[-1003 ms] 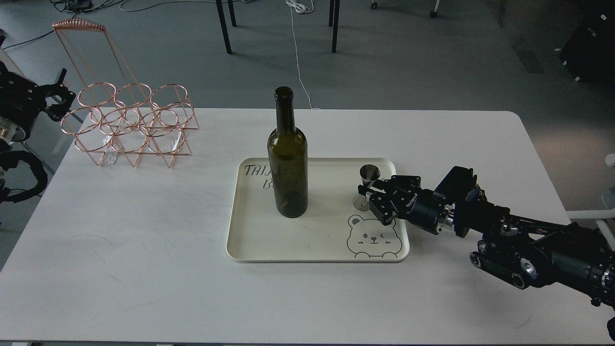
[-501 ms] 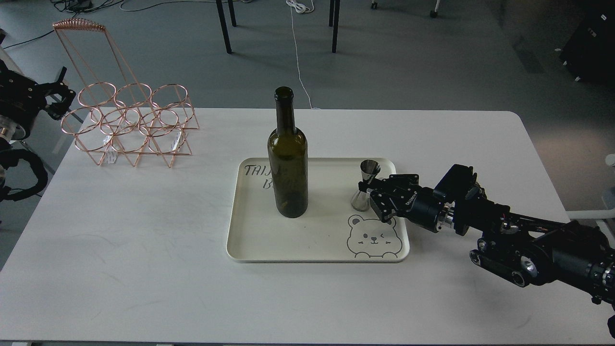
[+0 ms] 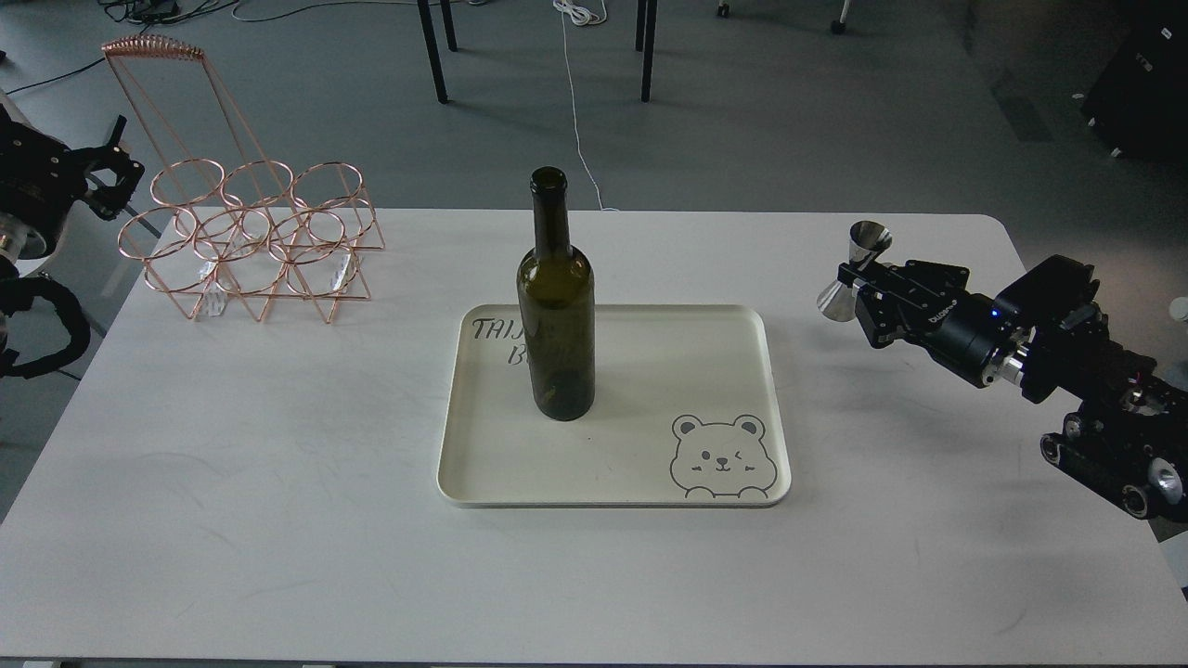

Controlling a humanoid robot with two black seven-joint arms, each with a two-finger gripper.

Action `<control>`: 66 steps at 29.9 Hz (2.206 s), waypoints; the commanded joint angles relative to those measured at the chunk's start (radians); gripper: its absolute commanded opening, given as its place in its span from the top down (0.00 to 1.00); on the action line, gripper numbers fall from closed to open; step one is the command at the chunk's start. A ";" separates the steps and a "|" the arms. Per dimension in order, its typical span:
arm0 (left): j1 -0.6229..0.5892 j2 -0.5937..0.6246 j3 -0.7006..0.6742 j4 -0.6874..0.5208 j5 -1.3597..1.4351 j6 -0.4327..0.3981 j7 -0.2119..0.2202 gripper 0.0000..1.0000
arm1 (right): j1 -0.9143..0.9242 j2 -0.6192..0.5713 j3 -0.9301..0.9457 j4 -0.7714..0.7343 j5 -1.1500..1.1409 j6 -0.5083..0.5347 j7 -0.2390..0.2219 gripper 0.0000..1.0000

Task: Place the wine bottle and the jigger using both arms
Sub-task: 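Carry the jigger off the tray and lower it onto the table, then open the right gripper and withdraw it from the jigger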

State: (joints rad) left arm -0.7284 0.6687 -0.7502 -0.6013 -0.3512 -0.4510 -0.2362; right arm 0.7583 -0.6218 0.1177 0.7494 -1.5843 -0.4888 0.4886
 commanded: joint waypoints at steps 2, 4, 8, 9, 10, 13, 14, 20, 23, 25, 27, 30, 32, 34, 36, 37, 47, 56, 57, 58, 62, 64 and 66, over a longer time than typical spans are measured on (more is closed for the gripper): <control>0.000 -0.003 0.000 0.000 0.002 0.002 0.000 0.01 | -0.080 -0.038 -0.001 -0.002 0.063 0.000 0.000 0.95; -0.003 -0.004 0.000 0.000 0.002 0.003 0.000 0.01 | -0.111 -0.042 -0.001 -0.005 0.073 0.000 0.000 0.95; -0.011 -0.008 0.002 0.000 0.002 0.005 0.000 0.01 | -0.140 -0.042 -0.001 -0.010 0.078 0.000 0.000 0.94; -0.012 -0.008 0.002 0.000 0.002 0.003 0.000 0.01 | -0.143 -0.042 -0.001 -0.010 0.078 0.000 0.000 0.94; -0.014 -0.006 0.003 0.000 0.002 0.003 0.000 0.01 | -0.146 -0.042 -0.001 -0.010 0.078 0.000 0.000 0.92; -0.016 -0.006 0.006 0.000 0.002 0.003 0.002 0.01 | -0.149 -0.041 -0.001 -0.010 0.078 0.000 0.000 0.87; -0.016 -0.006 0.006 0.000 0.002 0.003 0.002 0.01 | -0.149 -0.041 -0.001 -0.008 0.078 0.000 0.000 0.86; -0.017 -0.003 0.006 0.000 0.002 0.002 0.002 0.01 | -0.148 -0.042 -0.003 -0.002 0.078 0.000 0.000 0.69; -0.017 -0.003 0.008 0.000 0.002 0.002 0.002 0.01 | -0.149 -0.042 -0.003 0.001 0.078 0.000 0.000 0.63; -0.016 -0.003 0.008 0.000 0.003 0.002 0.002 0.01 | -0.149 -0.044 -0.006 0.005 0.078 0.000 0.000 0.61; -0.017 -0.003 0.008 0.000 0.003 0.002 0.002 0.01 | -0.151 -0.056 -0.007 0.008 0.078 0.000 0.000 0.58; -0.017 -0.001 0.008 0.000 0.002 0.002 0.000 0.01 | -0.151 -0.079 -0.009 0.025 0.079 0.000 0.000 0.48; -0.017 -0.001 0.008 0.000 0.002 0.002 0.002 0.01 | -0.152 -0.107 -0.012 0.054 0.079 0.000 0.000 0.43; -0.017 0.000 0.008 0.000 0.002 0.001 0.000 0.01 | -0.166 -0.165 -0.012 0.099 0.079 0.000 0.000 0.35; -0.017 0.000 0.006 0.000 0.002 0.001 0.000 0.01 | -0.177 -0.208 -0.010 0.139 0.081 0.000 0.000 0.22; -0.017 0.000 0.008 0.000 0.002 0.002 0.000 0.01 | -0.185 -0.222 -0.009 0.152 0.083 0.000 0.000 0.16; -0.017 0.019 0.008 -0.002 0.002 0.003 0.001 0.01 | -0.241 -0.414 0.003 0.399 0.153 0.000 0.000 0.06; -0.014 0.057 0.015 -0.015 0.005 0.005 0.014 0.01 | 0.066 -0.470 0.016 0.473 0.467 0.000 0.000 0.03; -0.014 0.064 0.018 -0.021 0.005 0.005 0.014 0.01 | 0.102 -0.466 0.019 0.469 0.501 0.000 0.000 0.03; -0.014 0.074 0.023 -0.034 0.005 0.005 0.014 0.01 | 0.133 -0.463 0.023 0.455 0.550 0.000 0.000 0.04; -0.009 0.144 0.055 -0.124 0.014 0.002 0.012 0.01 | 0.185 -0.377 0.043 0.406 0.697 0.053 0.000 0.03; -0.008 0.204 0.084 -0.185 0.031 0.002 0.012 0.01 | 0.200 -0.323 0.059 0.366 0.727 0.076 0.000 0.03; -0.008 0.250 0.106 -0.236 0.044 0.002 0.011 0.01 | 0.200 -0.280 0.086 0.329 0.742 0.102 0.000 0.03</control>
State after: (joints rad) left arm -0.7370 0.8512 -0.6768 -0.7635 -0.3265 -0.4497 -0.2228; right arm 0.9495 -0.9659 0.1711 1.1292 -0.8740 -0.4225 0.4886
